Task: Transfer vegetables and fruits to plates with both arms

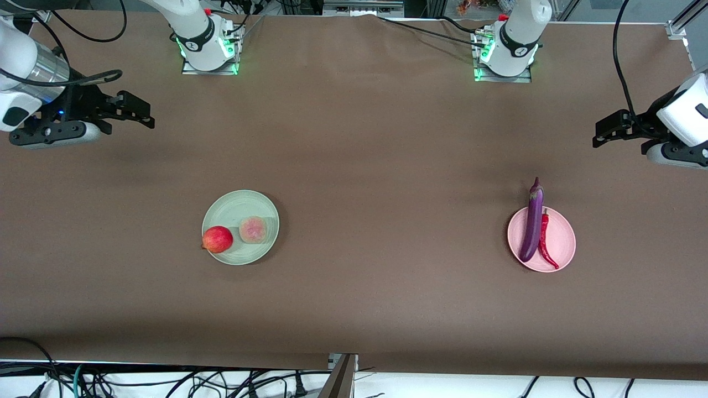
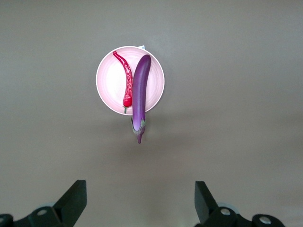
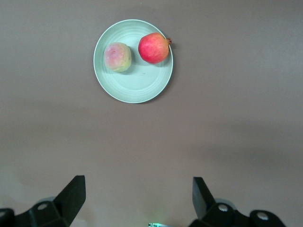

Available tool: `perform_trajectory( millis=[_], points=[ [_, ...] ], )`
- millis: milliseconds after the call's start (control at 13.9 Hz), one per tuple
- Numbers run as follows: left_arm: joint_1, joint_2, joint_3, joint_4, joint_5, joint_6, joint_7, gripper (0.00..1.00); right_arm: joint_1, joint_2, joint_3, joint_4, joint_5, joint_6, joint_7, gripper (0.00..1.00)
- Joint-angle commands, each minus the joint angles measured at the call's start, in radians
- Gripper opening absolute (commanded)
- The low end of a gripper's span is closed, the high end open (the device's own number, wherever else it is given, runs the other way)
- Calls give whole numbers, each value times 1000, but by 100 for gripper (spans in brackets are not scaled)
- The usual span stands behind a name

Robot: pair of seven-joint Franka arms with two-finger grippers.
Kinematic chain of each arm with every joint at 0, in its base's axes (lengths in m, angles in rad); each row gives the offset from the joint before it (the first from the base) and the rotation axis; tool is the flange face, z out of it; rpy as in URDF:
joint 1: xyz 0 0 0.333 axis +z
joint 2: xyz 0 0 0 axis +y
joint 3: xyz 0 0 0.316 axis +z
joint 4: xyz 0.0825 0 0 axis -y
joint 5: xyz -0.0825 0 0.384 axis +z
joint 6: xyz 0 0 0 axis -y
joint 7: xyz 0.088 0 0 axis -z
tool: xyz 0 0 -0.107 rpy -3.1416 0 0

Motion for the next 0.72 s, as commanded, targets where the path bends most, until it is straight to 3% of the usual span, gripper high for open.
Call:
perform_trajectory(
  millis=[0,360,649],
  points=[
    [-3,-17,2,-1,10,-21,-2,100,-133,14,123,41,-26,-35,-11,100],
    [5,-15,3,-1,10,-29,-2,100,-202,12,187,41,-63,-47,-38,100],
    [-4,-15,-3,-1,12,-26,-8,100,-199,18,183,61,-75,-46,-51,100]
  ],
)
